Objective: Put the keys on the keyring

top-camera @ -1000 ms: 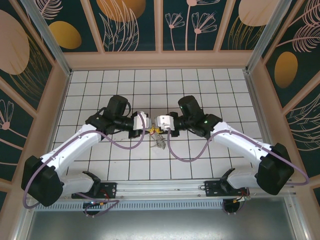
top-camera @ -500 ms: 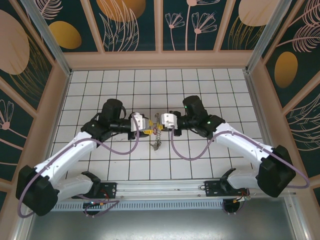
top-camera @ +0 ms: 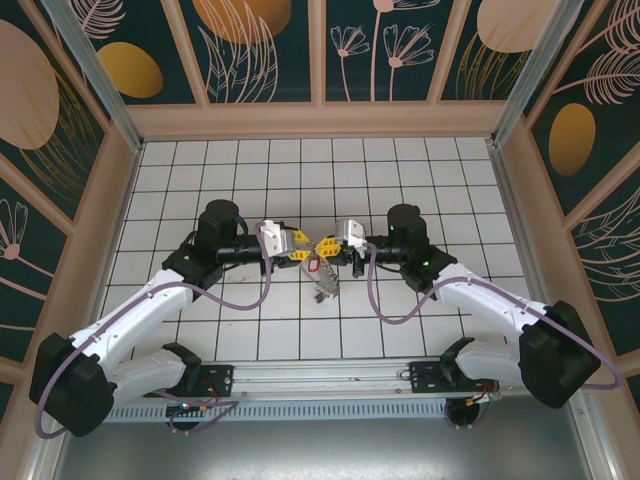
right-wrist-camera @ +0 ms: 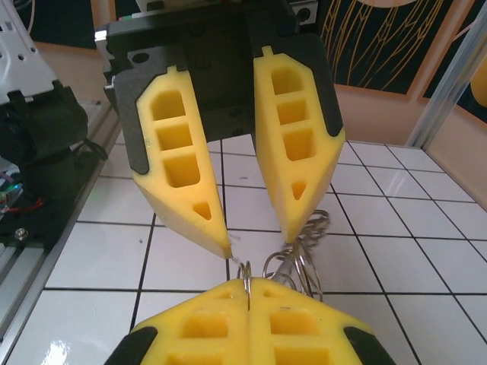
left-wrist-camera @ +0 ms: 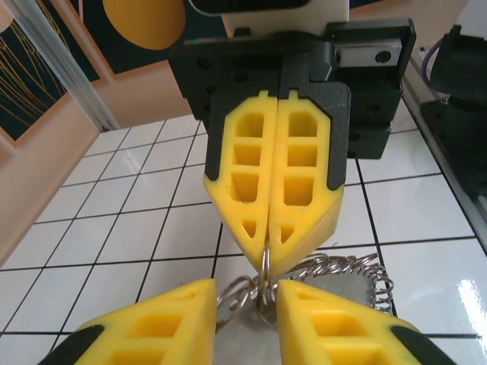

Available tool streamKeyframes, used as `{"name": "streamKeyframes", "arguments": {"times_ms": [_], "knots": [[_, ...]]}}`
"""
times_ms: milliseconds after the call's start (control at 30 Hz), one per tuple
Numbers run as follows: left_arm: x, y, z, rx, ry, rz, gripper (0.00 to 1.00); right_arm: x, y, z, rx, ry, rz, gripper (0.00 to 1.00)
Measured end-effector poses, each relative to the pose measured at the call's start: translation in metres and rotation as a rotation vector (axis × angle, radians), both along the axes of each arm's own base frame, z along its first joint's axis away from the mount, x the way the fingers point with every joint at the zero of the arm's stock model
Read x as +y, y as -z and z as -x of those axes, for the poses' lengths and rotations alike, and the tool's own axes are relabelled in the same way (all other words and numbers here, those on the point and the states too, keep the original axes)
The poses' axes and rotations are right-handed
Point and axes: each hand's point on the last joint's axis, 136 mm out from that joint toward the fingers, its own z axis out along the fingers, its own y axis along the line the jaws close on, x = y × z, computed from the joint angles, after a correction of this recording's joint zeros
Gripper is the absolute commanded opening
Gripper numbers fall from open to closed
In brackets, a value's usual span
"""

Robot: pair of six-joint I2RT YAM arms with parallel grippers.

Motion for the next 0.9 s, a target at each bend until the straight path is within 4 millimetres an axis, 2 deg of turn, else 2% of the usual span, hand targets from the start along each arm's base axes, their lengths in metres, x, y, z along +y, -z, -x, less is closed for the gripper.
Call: {"name": "streamKeyframes", "arguments": {"times_ms": [167,400,533,733,900], "knots": [[-0.001,-0.002,0.001,0.006,0.010,0.015,0.31,0.001,-0.008,-0.001,0.005,0.006,-0.035,0.00],[0.006,0.012,0.010,0.042,-0.012,0.017,0.45,0.000,-0.001,-0.002,0.005,0.010,0.000,0.00],[0.014,0.016,0.016,0.053,-0.056,0.056,0.58,0.000,0.002,-0.002,0.006,0.011,0.011,0.00],[0.017,0.032,0.016,0.107,-0.097,0.091,0.59,0.000,0.002,-0.001,0.007,0.008,0.013,0.00],[0.013,0.034,0.009,0.139,-0.108,0.121,0.59,0.003,-0.002,0.000,-0.002,0.006,0.008,0.00]]}}
